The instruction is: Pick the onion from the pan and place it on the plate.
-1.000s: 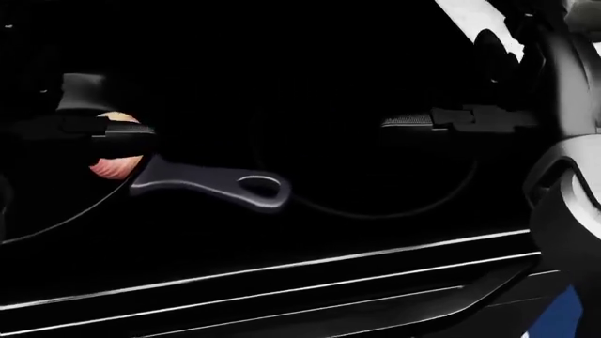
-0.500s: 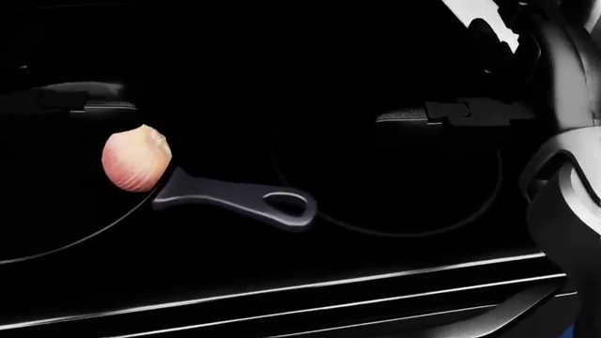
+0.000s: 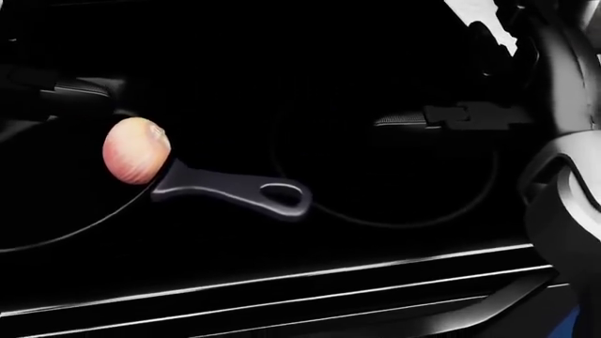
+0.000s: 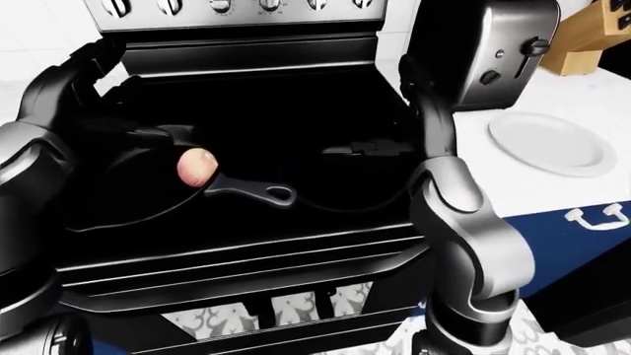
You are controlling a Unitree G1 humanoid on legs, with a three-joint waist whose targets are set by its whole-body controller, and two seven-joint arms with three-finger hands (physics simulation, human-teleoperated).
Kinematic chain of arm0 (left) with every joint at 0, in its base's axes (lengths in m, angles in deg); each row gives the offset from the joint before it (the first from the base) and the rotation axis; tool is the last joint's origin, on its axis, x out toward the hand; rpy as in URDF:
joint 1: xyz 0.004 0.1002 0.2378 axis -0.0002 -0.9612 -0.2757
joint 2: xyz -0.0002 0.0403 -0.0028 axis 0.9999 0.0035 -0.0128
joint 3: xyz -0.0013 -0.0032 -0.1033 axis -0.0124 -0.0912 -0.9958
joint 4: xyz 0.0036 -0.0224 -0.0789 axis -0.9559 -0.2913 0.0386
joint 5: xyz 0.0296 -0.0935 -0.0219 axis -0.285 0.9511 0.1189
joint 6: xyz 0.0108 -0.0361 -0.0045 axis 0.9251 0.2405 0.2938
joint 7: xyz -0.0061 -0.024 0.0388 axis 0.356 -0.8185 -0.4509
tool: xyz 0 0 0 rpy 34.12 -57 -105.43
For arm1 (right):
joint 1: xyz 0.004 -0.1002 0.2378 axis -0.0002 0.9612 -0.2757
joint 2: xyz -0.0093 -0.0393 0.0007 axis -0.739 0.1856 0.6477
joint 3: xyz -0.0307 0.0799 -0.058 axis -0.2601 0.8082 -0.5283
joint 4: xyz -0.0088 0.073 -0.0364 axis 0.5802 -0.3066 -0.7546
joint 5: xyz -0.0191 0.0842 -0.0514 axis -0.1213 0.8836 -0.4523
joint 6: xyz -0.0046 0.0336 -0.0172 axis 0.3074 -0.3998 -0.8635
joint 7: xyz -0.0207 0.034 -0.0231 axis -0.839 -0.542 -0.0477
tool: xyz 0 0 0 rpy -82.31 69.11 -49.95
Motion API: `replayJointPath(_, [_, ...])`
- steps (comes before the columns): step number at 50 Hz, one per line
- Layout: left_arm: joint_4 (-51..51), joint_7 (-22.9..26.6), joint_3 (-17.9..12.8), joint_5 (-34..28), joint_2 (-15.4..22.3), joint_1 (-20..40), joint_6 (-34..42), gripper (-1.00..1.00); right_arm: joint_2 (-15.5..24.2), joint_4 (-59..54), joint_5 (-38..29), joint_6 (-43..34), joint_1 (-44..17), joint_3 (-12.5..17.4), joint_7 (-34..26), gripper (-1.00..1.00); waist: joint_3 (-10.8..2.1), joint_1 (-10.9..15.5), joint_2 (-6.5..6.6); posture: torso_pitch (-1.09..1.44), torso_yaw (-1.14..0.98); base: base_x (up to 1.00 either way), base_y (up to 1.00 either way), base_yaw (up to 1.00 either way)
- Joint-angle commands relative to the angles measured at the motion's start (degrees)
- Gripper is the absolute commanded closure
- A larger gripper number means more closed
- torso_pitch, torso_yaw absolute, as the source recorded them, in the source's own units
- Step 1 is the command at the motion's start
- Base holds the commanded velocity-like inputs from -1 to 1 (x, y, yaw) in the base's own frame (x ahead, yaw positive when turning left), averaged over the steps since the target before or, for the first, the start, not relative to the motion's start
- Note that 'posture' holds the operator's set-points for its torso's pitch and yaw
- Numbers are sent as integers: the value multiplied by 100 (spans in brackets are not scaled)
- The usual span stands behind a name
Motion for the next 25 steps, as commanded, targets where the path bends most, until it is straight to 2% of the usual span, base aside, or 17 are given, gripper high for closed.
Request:
replayJointPath(1, [135, 126, -108, -24, 130, 214, -128, -100, 63, 125, -35, 209, -148, 68, -13, -100, -144, 2, 7, 0, 0, 0, 0, 0])
replayJointPath(13, [270, 456, -105, -21, 94, 105, -8, -100, 50, 143, -36, 189, -153, 68, -9, -100, -151, 3, 9, 0, 0, 0, 0, 0])
replayJointPath(25, [499, 563, -117, 31, 13, -31, 137, -100, -11, 112, -126, 285, -43, 26, -59, -100, -158, 1, -1, 0, 0, 0, 0, 0])
